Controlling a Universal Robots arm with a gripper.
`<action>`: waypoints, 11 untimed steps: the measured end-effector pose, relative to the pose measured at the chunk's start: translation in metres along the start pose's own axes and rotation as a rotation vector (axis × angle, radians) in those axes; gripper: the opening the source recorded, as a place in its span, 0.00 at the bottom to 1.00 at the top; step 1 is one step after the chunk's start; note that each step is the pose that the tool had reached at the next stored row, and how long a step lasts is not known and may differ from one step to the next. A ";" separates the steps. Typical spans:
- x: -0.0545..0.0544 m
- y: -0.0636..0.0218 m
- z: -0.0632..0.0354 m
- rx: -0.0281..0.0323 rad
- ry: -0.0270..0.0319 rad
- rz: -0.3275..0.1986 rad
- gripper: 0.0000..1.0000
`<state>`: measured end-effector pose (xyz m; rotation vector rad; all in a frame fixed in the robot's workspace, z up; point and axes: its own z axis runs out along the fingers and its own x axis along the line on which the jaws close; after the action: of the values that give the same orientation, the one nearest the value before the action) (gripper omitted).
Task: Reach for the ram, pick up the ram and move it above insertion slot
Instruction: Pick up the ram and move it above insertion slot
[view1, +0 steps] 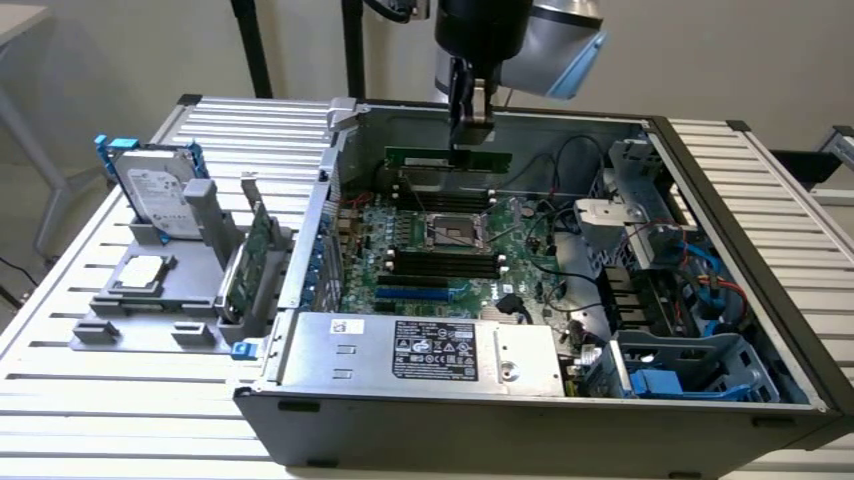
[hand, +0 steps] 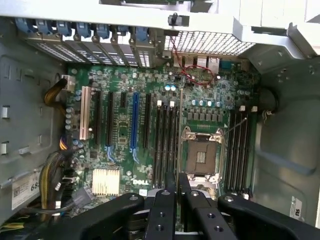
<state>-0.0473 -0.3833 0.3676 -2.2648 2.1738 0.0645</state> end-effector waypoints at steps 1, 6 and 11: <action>-0.003 -0.0009 0.0015 0.0000 0.0001 0.000 0.14; -0.013 -0.0034 0.0089 0.0000 0.0024 0.002 0.14; -0.014 -0.0039 0.0096 0.0000 0.0027 0.005 0.14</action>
<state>-0.0442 -0.3688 0.3583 -2.2610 2.1806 0.0615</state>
